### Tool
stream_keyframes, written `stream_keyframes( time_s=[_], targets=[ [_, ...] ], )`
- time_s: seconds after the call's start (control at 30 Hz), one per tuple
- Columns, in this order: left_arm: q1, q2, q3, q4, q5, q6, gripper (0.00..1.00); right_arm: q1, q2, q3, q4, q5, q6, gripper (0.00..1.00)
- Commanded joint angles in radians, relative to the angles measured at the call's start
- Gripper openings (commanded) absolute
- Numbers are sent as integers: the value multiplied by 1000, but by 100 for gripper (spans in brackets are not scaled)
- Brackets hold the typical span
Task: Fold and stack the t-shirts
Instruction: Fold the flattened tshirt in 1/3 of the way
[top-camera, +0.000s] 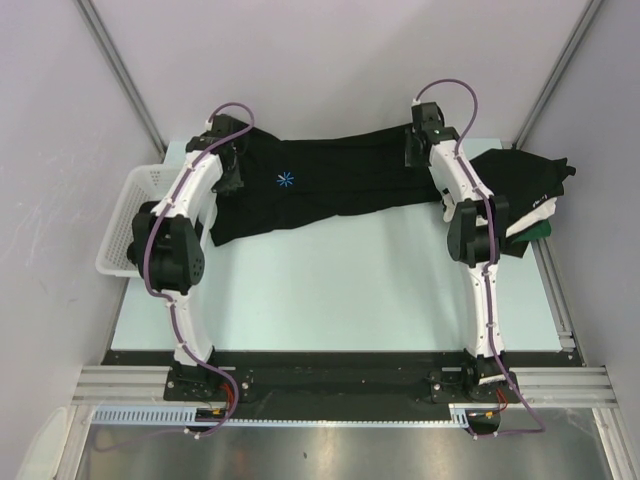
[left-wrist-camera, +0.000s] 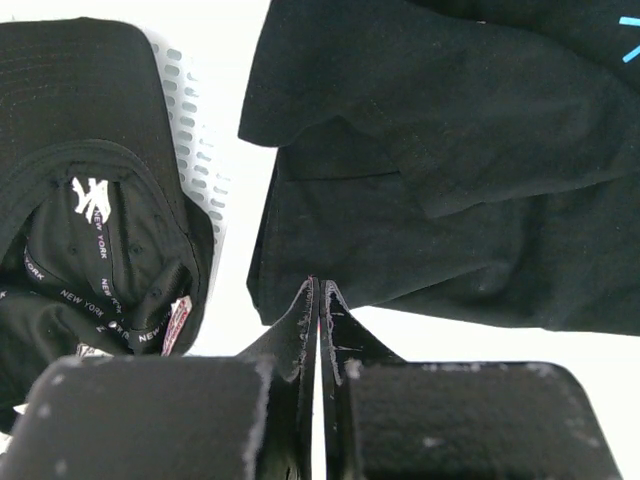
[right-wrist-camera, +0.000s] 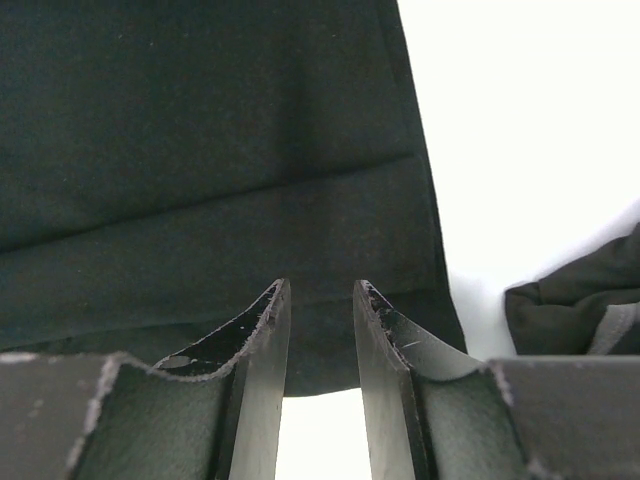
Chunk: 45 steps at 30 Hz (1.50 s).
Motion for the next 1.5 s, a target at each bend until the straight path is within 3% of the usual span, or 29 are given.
stream_keyframes(
  time_s=[0.0,1.03,1.13,1.27,1.37,1.47],
  targets=[
    [7,-7,-4,8,-15,-27,0,-14,-88,-14,23,15,-13,36],
    [174,85,73,-45,-87,-27,1,-52,-110,-39,26,-15,-2,36],
    [174,71,82,-28,-44,-19,7,-52,-111,-40,23,-15,-2,36],
    [171,45,80,32,89,-11,36,-51,-110,-46,19,-14,1,37],
    [164,33,69,84,174,-10,43,-48,-113,-45,20,-14,0,37],
    [145,45,79,95,221,-10,44,-48,-110,-42,23,-12,-4,37]
  ],
)
